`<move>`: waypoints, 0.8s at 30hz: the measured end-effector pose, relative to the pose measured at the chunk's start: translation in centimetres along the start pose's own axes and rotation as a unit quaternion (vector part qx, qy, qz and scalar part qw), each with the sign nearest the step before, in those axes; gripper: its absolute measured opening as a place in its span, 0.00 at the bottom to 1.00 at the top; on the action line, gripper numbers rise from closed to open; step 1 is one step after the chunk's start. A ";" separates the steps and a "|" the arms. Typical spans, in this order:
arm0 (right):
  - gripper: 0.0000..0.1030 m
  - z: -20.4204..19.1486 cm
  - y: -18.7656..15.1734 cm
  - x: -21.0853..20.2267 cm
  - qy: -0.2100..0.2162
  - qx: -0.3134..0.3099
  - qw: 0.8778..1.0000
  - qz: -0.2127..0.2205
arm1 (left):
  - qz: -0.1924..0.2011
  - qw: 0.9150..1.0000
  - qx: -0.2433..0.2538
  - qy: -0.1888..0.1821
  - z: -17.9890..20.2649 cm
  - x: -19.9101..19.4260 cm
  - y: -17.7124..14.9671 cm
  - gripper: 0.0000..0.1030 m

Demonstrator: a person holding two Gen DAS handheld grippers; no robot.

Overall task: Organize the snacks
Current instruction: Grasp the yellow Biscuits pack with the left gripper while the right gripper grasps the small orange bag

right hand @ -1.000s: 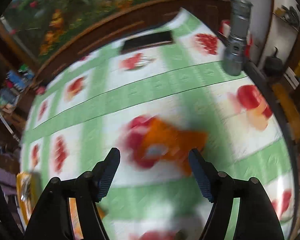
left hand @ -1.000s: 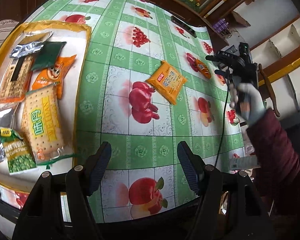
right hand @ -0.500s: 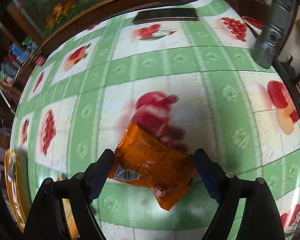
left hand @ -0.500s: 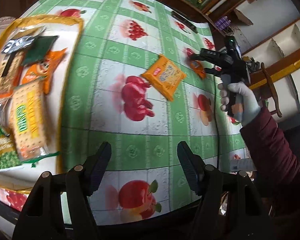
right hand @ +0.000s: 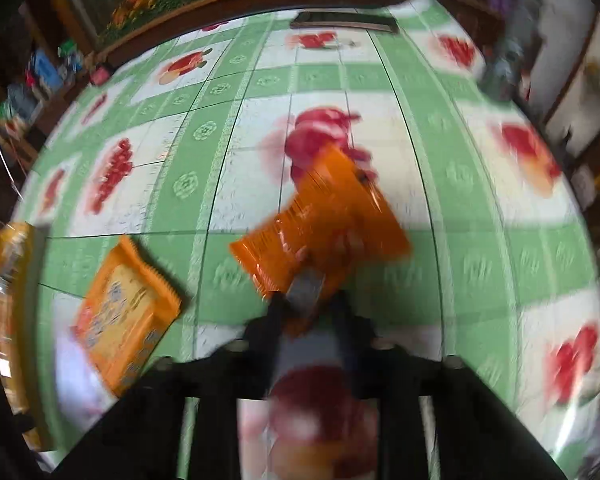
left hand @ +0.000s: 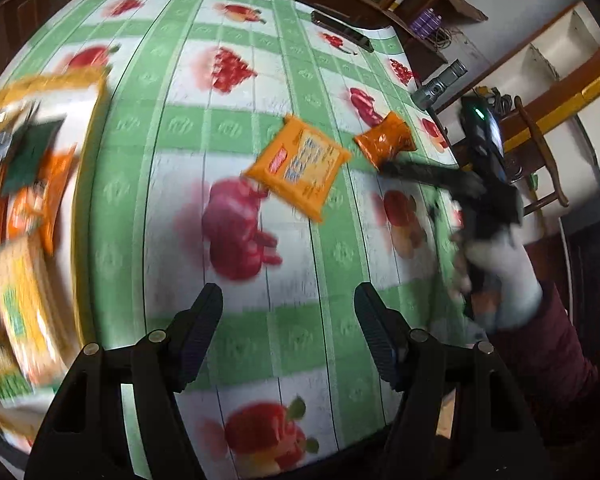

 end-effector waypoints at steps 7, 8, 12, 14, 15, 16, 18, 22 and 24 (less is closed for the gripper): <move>0.13 3.5 -2.5 -1.4 0.054 0.079 0.995 -0.025 | -0.011 0.996 0.083 0.038 1.5 4.7 6.0 0.65; 0.16 3.9 -2.8 -1.5 0.063 0.087 0.994 -0.029 | -0.015 0.994 0.098 0.041 1.8 5.8 7.0 0.65; 0.45 5.1 -3.2 -2.1 0.092 0.113 0.989 -0.034 | -0.036 0.988 0.134 0.060 2.3 9.0 8.8 0.65; 0.57 5.2 -3.0 -2.4 0.090 0.113 0.989 -0.029 | -0.040 0.985 0.149 0.078 2.5 10.0 9.1 0.66; 0.57 5.1 -2.8 -2.4 0.090 0.112 0.989 -0.027 | -0.047 0.982 0.159 0.090 2.6 10.7 9.2 0.66; 0.57 5.0 -2.6 -2.4 0.094 0.112 0.989 -0.027 | -0.052 0.982 0.161 0.086 2.6 11.2 9.3 0.72; 0.57 4.6 -1.9 -2.2 0.098 0.114 0.988 -0.027 | -0.062 0.979 0.170 0.097 2.9 12.3 9.3 0.74; 0.58 3.3 0.1 -1.2 0.103 0.116 0.988 -0.025 | -0.067 0.973 0.189 0.117 3.5 12.3 8.8 0.69; 0.58 2.7 1.2 -0.7 0.103 0.121 0.987 -0.024 | -0.067 0.976 0.174 0.109 3.1 11.7 8.6 0.67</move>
Point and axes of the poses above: each gripper's, at about its wrist camera, not at the fingertips, and x roughly the way its jaws point, z to its right, y to its top, the point moved 1 cm from there along x, roughly the way its jaws point, and after that the axes turned 8 degrees about x, right-handed, at the moved point
